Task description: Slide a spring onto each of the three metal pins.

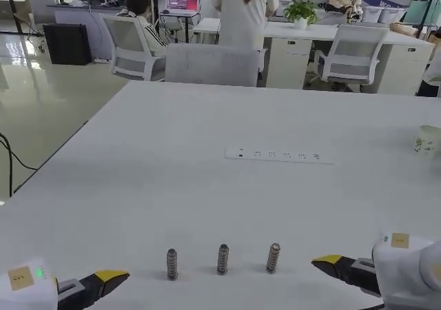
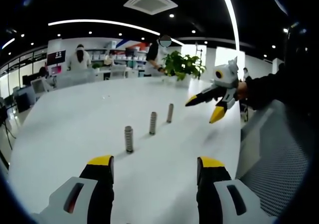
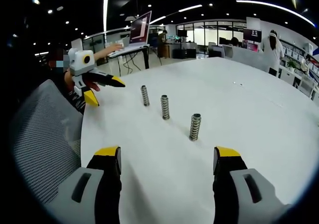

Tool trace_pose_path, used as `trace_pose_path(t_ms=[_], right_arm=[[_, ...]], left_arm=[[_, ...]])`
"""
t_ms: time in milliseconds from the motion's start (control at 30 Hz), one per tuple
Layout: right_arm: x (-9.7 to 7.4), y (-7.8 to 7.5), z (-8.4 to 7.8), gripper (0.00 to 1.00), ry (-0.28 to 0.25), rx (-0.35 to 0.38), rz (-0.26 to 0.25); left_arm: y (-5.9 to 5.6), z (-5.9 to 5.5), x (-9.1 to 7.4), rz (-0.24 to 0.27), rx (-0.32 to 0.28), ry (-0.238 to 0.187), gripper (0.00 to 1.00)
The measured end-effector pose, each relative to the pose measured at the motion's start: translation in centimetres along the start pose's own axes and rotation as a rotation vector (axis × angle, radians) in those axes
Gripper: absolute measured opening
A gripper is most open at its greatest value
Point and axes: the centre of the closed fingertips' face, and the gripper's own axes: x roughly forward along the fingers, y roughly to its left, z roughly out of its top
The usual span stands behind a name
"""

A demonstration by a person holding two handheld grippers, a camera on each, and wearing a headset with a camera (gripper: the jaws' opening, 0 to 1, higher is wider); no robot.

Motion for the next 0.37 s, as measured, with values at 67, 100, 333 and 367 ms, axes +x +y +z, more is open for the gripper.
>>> trace_pose_path(t_ms=[67,100,333,367], right_arm=[[0.00,-0.03,-0.02,0.75,0.001,0.001,0.000],[0.00,-0.07,0.02,0.76,-0.002,0.001,-0.002],[-0.06,-0.14,-0.03,0.76,0.000,0.003,-0.005],[-0.05,-0.12,-0.04,0.76,0.000,0.003,-0.005]], left_arm=[[-0.01,-0.02,-0.01,0.000,0.001,0.001,0.63],[0.00,-0.02,-0.01,0.000,0.001,0.002,0.63],[-0.03,0.02,0.06,-0.002,0.004,0.006,0.64],[-0.03,0.02,0.05,-0.002,0.004,0.006,0.64]])
